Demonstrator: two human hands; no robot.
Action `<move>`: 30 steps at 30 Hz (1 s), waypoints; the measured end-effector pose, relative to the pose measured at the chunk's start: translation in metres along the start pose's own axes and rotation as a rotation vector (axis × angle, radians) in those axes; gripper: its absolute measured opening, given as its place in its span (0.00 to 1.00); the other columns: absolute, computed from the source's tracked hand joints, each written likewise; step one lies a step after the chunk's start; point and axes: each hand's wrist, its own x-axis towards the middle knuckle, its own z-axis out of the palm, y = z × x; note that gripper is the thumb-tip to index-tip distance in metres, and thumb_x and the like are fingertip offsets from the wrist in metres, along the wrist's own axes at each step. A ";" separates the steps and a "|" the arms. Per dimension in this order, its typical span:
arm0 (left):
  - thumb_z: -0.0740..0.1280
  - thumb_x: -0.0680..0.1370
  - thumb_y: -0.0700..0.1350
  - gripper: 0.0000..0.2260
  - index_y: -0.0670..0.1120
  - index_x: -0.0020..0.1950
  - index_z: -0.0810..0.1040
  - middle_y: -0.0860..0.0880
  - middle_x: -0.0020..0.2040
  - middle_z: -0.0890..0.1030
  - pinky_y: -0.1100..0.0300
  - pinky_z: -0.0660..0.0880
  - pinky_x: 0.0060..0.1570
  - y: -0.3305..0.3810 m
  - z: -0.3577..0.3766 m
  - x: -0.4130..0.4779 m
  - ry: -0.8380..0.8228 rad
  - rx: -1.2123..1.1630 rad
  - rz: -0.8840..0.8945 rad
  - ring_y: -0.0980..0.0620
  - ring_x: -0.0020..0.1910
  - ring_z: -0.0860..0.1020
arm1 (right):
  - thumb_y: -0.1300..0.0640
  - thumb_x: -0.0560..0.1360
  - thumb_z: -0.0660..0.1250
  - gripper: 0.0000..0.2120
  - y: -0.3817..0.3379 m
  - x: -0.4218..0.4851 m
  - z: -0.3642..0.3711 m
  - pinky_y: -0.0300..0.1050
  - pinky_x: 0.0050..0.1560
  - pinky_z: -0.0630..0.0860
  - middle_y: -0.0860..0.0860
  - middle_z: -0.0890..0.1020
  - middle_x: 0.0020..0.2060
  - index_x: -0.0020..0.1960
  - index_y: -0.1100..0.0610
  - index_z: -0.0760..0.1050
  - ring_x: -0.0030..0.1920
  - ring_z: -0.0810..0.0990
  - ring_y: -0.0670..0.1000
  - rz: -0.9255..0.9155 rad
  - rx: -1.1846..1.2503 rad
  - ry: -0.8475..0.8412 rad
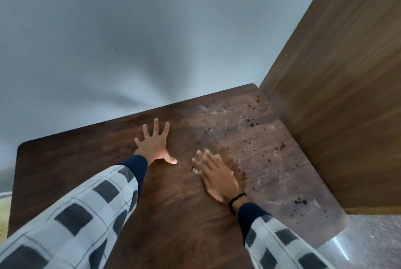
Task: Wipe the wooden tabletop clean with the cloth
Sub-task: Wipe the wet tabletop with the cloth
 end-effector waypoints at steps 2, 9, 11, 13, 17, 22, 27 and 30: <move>0.82 0.60 0.62 0.67 0.59 0.79 0.31 0.49 0.76 0.23 0.28 0.47 0.72 -0.012 0.000 0.010 -0.035 -0.012 -0.026 0.34 0.76 0.31 | 0.51 0.85 0.55 0.25 0.005 -0.010 0.009 0.55 0.81 0.51 0.47 0.54 0.82 0.81 0.47 0.57 0.82 0.49 0.51 -0.156 0.037 0.002; 0.83 0.59 0.60 0.68 0.60 0.79 0.32 0.49 0.77 0.25 0.28 0.47 0.71 -0.018 0.005 0.019 -0.042 -0.019 -0.038 0.34 0.76 0.31 | 0.53 0.86 0.54 0.23 0.028 0.063 -0.023 0.60 0.80 0.54 0.49 0.59 0.81 0.80 0.50 0.62 0.82 0.52 0.52 0.107 0.087 0.033; 0.83 0.59 0.59 0.68 0.60 0.79 0.32 0.50 0.77 0.25 0.28 0.47 0.71 -0.018 0.005 0.019 -0.046 -0.029 -0.040 0.34 0.76 0.31 | 0.53 0.86 0.53 0.23 0.009 0.067 -0.012 0.60 0.80 0.55 0.49 0.59 0.81 0.81 0.50 0.61 0.82 0.52 0.52 0.215 0.087 0.085; 0.83 0.60 0.58 0.68 0.59 0.79 0.32 0.50 0.77 0.25 0.28 0.47 0.71 -0.018 0.004 0.018 -0.058 -0.032 -0.044 0.34 0.76 0.31 | 0.53 0.84 0.55 0.25 -0.005 0.050 0.005 0.58 0.81 0.53 0.49 0.58 0.81 0.81 0.49 0.60 0.82 0.52 0.53 -0.005 0.042 0.078; 0.84 0.61 0.56 0.67 0.59 0.79 0.32 0.50 0.77 0.25 0.28 0.46 0.72 -0.015 0.001 0.017 -0.071 -0.056 -0.048 0.34 0.76 0.30 | 0.56 0.83 0.58 0.26 0.021 0.058 -0.006 0.53 0.81 0.49 0.50 0.56 0.82 0.81 0.49 0.60 0.82 0.51 0.52 -0.275 0.025 0.008; 0.84 0.62 0.55 0.67 0.59 0.79 0.32 0.50 0.77 0.25 0.28 0.45 0.72 -0.013 0.000 0.014 -0.069 -0.073 -0.048 0.35 0.76 0.29 | 0.54 0.86 0.52 0.22 0.022 0.114 -0.026 0.58 0.80 0.53 0.49 0.60 0.81 0.80 0.51 0.62 0.82 0.52 0.52 0.177 0.124 0.063; 0.83 0.61 0.56 0.67 0.58 0.79 0.32 0.50 0.77 0.24 0.28 0.47 0.72 -0.014 0.001 0.018 -0.079 -0.062 -0.043 0.35 0.76 0.30 | 0.54 0.84 0.56 0.24 -0.008 0.081 0.007 0.55 0.80 0.53 0.49 0.60 0.80 0.80 0.49 0.61 0.82 0.53 0.52 -0.101 0.084 0.071; 0.83 0.62 0.56 0.67 0.59 0.79 0.32 0.50 0.76 0.24 0.28 0.46 0.72 -0.014 0.000 0.018 -0.081 -0.065 -0.047 0.35 0.76 0.29 | 0.56 0.84 0.56 0.26 0.017 0.109 -0.005 0.54 0.81 0.50 0.49 0.57 0.82 0.81 0.49 0.58 0.82 0.51 0.52 -0.145 0.031 0.017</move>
